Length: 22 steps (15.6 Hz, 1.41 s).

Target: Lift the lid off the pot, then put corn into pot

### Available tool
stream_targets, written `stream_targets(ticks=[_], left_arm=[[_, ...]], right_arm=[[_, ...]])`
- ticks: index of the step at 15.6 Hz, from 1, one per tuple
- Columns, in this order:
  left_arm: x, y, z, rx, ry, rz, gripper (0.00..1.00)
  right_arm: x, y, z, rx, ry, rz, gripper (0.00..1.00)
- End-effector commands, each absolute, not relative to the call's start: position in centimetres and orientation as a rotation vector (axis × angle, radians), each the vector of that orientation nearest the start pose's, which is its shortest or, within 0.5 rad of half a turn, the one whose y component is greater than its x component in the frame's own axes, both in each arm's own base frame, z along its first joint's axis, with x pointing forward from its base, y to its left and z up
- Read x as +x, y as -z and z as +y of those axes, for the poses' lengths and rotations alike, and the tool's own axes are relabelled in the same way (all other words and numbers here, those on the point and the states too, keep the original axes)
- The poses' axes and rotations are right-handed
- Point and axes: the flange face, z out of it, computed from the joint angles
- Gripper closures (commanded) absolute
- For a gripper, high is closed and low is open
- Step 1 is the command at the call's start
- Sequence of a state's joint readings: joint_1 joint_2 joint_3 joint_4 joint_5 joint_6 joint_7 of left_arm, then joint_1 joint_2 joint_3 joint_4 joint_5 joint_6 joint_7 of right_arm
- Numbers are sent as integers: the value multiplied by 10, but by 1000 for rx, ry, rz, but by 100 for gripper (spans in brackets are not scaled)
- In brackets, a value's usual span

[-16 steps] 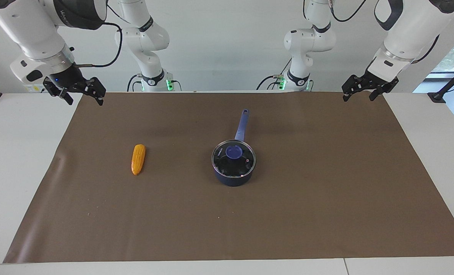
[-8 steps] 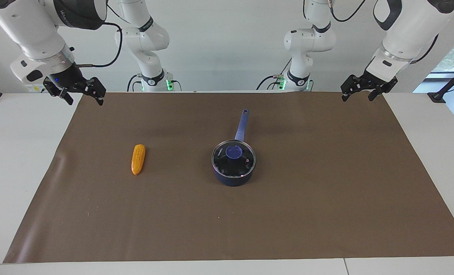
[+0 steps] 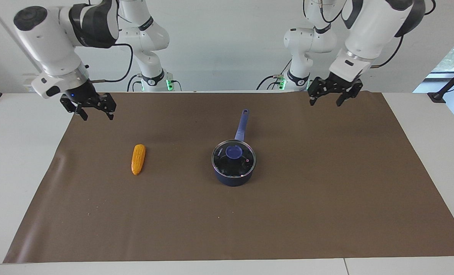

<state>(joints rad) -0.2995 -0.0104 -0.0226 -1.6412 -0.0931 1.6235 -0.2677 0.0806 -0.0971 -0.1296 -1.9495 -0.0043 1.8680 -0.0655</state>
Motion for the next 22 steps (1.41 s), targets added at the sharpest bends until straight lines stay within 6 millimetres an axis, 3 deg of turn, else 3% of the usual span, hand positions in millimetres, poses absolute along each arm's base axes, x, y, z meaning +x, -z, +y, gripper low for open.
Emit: stream_targets(ticks=[1,4,6,8,12,14,22], left_arm=[[566,-566,-287,-3225,-106,-9,0],[578,-517,-375,-3239,-75,-74,0],[582,-498,-397,-3290,-44,-74,0],[570,-483,-425,-3283,-33,-4,0],[568,-453,-427,-3217,22,54,0],[570,-435,-431,-3193,28,72,0],[562,-423,-444,-3179,17,136,0]], right_arm=[[526,-459,6,-3123,16,-48,12],[534,-402,13,-3132,62,-48,12],[531,-365,8,-3138,56,-33,13],[518,-345,6,-3137,72,-25,16],[511,-335,6,-3136,84,-18,22],[514,-316,6,-3143,64,-16,22],[514,-308,13,-3146,47,-49,22]])
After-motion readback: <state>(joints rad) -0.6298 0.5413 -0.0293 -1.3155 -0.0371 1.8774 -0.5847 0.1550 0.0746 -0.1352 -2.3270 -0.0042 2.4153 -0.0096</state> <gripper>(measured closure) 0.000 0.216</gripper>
